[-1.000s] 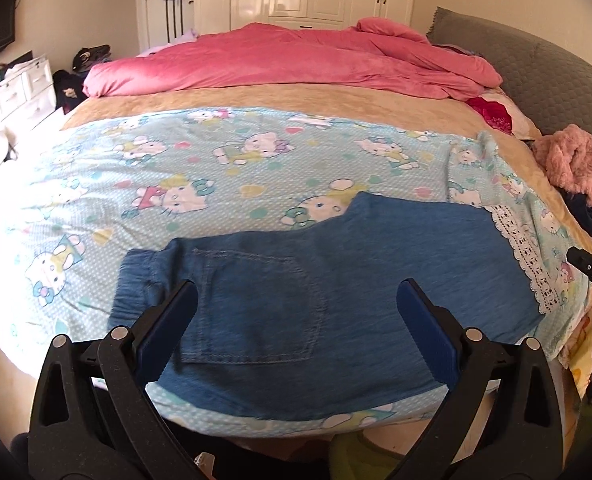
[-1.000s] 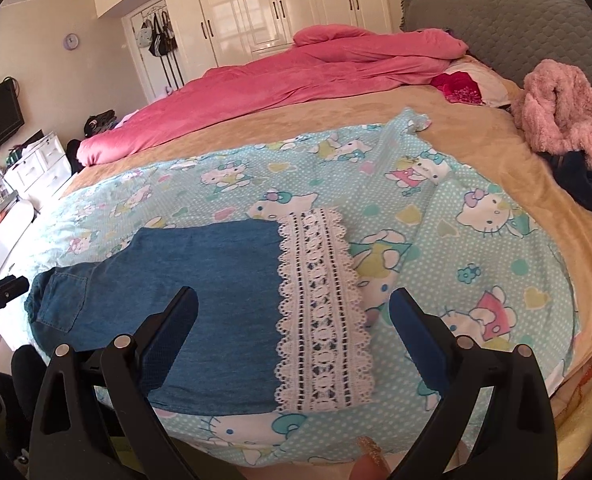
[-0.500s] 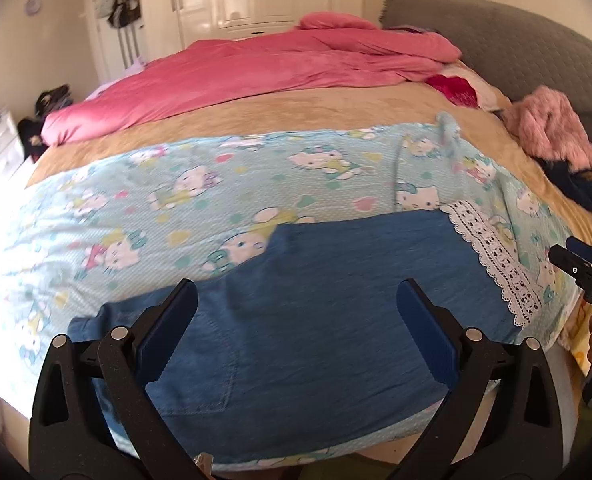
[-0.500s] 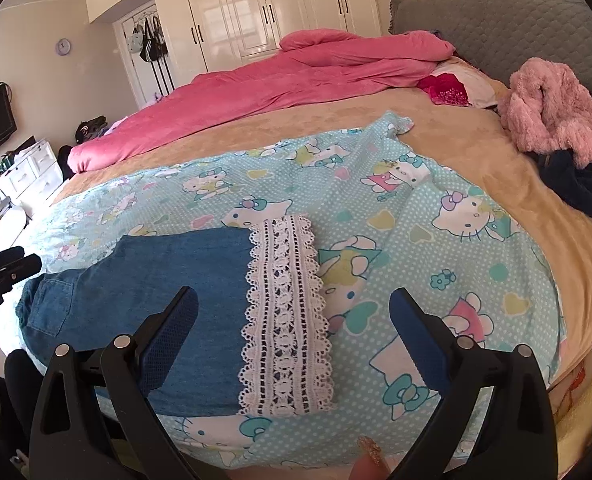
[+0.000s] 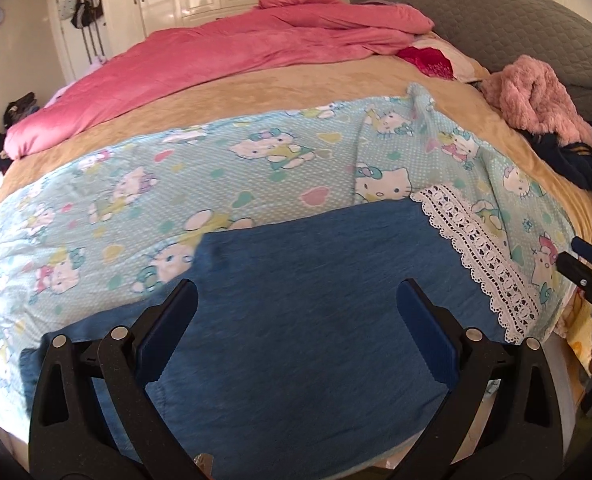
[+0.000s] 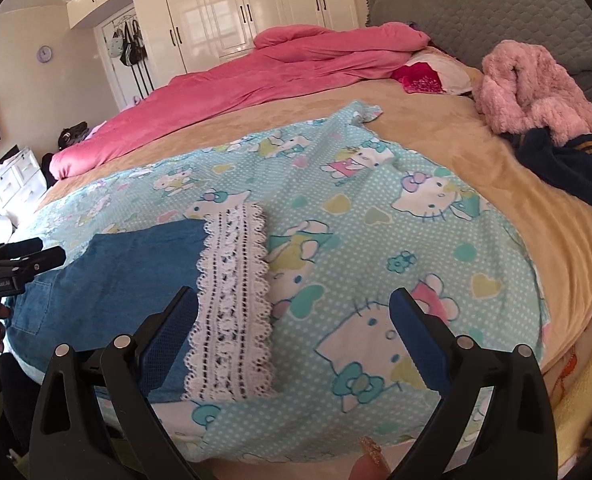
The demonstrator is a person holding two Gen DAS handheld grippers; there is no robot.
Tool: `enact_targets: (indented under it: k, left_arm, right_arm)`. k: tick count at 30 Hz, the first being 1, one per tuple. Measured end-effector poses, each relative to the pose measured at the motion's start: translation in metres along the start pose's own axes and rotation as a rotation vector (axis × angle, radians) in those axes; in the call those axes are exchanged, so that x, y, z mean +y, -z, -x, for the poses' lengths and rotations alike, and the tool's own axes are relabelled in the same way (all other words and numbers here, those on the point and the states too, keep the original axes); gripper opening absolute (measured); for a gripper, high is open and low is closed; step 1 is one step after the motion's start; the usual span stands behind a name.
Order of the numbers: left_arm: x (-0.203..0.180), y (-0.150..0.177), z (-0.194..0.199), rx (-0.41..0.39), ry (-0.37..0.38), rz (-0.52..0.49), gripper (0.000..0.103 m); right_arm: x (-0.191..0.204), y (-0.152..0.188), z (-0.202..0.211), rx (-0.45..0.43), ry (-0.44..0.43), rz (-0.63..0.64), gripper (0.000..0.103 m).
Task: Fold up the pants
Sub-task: 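Move both tools toward the lace-trimmed edge of the denim pants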
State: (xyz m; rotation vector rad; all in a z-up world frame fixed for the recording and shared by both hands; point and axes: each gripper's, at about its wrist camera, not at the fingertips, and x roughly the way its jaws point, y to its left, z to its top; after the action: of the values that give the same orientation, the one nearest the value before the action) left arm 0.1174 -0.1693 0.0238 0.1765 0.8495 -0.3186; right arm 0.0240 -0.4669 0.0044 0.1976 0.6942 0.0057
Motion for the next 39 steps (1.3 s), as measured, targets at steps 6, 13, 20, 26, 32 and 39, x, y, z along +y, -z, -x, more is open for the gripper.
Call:
enact_targets:
  k: [6, 13, 20, 26, 32, 39]
  left_arm:
    - [-0.005, -0.004, -0.032, 0.052, 0.031, -0.022, 0.094]
    - [-0.008, -0.013, -0.055, 0.069, 0.049, -0.037, 0.094]
    - [-0.008, -0.036, -0.062, 0.052, 0.082, -0.029, 0.094]
    - [-0.014, -0.049, -0.067, 0.043, 0.080, -0.054, 0.094]
    - [-0.028, -0.053, -0.077, 0.046, 0.147, -0.075, 0.094]
    - [-0.046, -0.064, -0.091, 0.054, 0.241, -0.095, 0.093]
  right_arm:
    - [-0.008, 0.009, 0.001, 0.001, 0.002, -0.033, 0.096]
    - [0.015, 0.010, -0.007, 0.006, -0.049, 0.019, 0.096]
    - [0.032, 0.013, -0.009, 0.020, -0.095, 0.051, 0.096]
    - [0.034, 0.019, -0.008, 0.026, -0.107, 0.053, 0.096]
    - [0.032, 0.027, -0.017, 0.059, -0.112, 0.047, 0.096]
    - [0.030, 0.032, -0.022, 0.073, -0.133, 0.025, 0.096]
